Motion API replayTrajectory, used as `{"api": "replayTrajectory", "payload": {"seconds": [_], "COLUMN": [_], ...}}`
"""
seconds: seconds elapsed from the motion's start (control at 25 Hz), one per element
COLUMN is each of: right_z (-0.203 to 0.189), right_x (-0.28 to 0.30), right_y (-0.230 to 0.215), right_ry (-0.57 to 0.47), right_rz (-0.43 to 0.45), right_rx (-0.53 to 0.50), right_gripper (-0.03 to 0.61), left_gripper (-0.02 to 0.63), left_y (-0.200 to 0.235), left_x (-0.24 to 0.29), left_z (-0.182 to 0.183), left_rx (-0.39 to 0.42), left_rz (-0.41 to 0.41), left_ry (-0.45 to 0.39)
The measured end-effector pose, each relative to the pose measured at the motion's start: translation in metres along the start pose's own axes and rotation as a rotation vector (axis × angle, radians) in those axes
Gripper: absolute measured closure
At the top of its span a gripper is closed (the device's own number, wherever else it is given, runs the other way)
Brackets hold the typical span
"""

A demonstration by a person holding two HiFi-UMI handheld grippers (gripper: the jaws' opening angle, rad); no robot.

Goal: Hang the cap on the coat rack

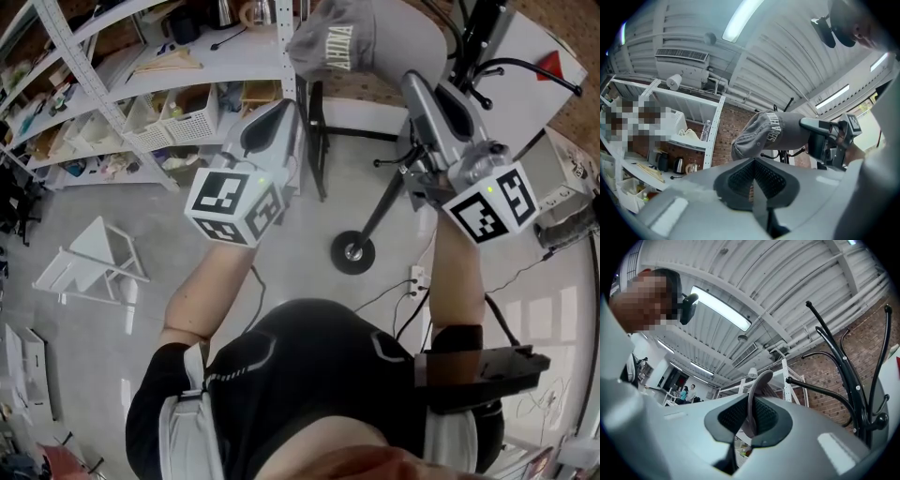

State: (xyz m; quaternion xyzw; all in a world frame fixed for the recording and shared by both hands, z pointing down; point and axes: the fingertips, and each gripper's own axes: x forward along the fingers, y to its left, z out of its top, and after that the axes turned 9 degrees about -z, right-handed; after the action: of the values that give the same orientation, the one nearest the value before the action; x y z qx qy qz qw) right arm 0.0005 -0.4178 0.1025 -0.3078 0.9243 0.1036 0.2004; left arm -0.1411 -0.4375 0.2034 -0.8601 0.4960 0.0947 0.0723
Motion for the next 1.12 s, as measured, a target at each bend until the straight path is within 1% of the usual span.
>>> {"api": "replayTrajectory", "payload": {"seconds": [0.16,0.32,0.52,0.68,0.84,1.12], "right_z": [0.011,0.022,0.048,0.073,0.093,0.099], "right_x": [0.009,0.013,0.011,0.005,-0.006,-0.036], "right_y": [-0.001,-0.002,0.004,0.001,-0.012,-0.029], "right_ry": [-0.031,-0.057,-0.133,-0.202,-0.259,-0.281], "right_rz": [0.022,0.021,0.04,0.037,0.02,-0.056], "right_rx": [0.0,-0.017,-0.031,-0.032,-0.008,0.0], "right_gripper": [0.551,0.551,0.551,0.551,0.551,0.551], "left_gripper": [0.614,0.614,0.614,0.614,0.614,0.614], "left_y": [0.004,0.006,-0.001,-0.011,-0.026,-0.043], "left_x": [0.008,0.017,0.026,0.032,0.041,0.043], "left_z": [0.012,0.022,0.027,0.029,0.026,0.018], "left_rx": [0.016,0.02,0.022,0.017,0.016,-0.001], "left_rz": [-0.011,-0.02,-0.054,-0.083,-0.119,-0.152], "left_ry": [-0.018,-0.04,-0.048,-0.053,-0.05,-0.037]}}
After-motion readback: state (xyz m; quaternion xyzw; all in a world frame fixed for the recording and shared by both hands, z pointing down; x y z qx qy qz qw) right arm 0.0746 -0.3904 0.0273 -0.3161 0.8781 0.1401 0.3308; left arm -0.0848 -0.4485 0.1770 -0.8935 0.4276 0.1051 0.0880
